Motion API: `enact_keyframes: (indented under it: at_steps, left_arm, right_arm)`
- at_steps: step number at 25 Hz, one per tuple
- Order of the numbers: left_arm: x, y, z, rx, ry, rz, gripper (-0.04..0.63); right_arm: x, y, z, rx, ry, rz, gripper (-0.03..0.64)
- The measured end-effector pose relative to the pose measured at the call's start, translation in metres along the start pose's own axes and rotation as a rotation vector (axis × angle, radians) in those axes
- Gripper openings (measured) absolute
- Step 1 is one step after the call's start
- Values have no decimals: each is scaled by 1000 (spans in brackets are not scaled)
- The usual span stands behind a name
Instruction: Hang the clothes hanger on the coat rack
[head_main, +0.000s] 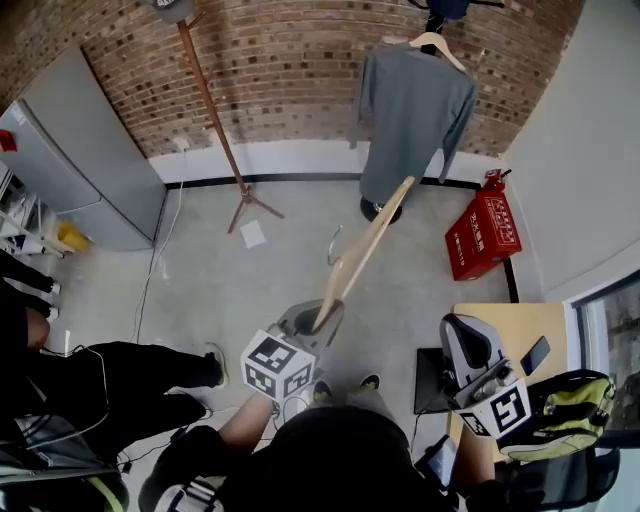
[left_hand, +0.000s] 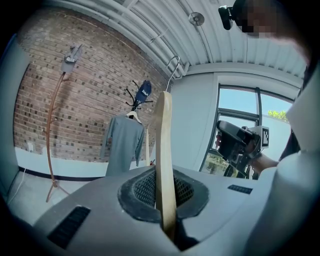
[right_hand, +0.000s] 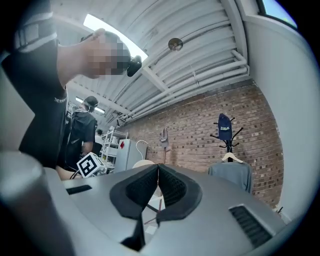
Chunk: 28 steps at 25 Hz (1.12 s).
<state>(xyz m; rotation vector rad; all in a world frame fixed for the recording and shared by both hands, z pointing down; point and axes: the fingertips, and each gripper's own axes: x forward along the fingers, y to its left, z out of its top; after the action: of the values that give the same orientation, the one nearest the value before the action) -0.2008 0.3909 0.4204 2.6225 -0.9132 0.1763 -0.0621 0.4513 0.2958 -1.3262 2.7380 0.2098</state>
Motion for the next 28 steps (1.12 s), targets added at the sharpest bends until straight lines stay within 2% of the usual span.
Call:
enact_keyframes:
  at_steps: [4, 8, 13, 16, 20, 24, 28]
  left_arm:
    - [17, 21, 9, -5, -15, 2, 20]
    - [51, 47, 27, -5, -27, 6, 20]
    - [135, 97, 61, 31, 1, 64, 20]
    - [198, 125, 87, 9, 16, 93, 20]
    - [274, 152, 120, -30, 25, 120, 20]
    - [318, 180, 158, -34, -6, 191, 20]
    - [346, 207, 201, -7, -48, 240, 20]
  right_arm:
    - [21, -21, -9, -52, 20, -39, 18]
    - [48, -54, -25, -97, 57, -32, 18]
    - [94, -136, -40, -129, 41, -46, 18]
    - [121, -193, -42, -131, 24, -41, 18]
    - [148, -267, -43, -84, 0, -6, 18]
    - [179, -324, -46, -65, -22, 18, 17]
    - [210, -356, -52, -52, -35, 51, 18]
